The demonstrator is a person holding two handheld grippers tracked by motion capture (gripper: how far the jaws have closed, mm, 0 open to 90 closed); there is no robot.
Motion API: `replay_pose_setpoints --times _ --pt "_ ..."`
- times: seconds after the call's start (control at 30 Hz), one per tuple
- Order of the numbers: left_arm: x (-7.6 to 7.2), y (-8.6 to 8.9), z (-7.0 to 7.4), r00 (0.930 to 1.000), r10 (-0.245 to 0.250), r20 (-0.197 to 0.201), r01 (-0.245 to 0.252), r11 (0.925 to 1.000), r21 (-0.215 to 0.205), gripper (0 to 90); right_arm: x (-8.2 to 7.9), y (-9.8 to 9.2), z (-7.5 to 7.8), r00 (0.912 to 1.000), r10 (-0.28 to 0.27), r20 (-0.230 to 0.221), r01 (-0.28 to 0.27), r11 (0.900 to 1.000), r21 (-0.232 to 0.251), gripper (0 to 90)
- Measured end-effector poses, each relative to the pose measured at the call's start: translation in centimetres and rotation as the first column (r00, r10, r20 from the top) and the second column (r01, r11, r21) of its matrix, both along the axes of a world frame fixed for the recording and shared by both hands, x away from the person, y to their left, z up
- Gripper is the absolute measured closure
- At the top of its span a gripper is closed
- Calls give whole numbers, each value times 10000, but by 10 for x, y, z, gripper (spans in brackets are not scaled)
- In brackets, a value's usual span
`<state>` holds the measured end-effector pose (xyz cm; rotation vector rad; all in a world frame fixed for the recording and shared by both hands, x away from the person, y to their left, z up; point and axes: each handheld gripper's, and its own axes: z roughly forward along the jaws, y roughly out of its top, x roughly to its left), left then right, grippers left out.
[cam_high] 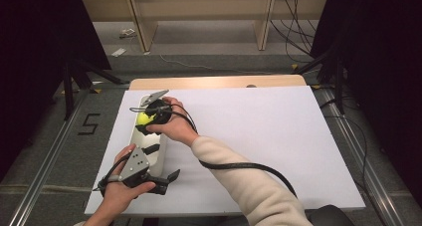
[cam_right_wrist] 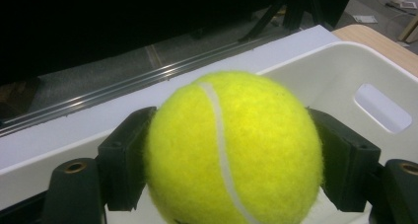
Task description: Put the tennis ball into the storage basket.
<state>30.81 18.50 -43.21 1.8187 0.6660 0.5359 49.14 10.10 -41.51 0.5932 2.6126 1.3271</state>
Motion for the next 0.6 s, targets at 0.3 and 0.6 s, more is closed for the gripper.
replay_pose_setpoints --times 0.3,0.6 --pt "0 0 0 10000 -13 -5 13 10000 10 0 0 3 -7 9999 -33 -144 30 9998 -204 256" --pt "0 0 0 10000 -11 1 11 10000 10 0 1 4 -12 9996 -71 -260 63 9995 -316 255"
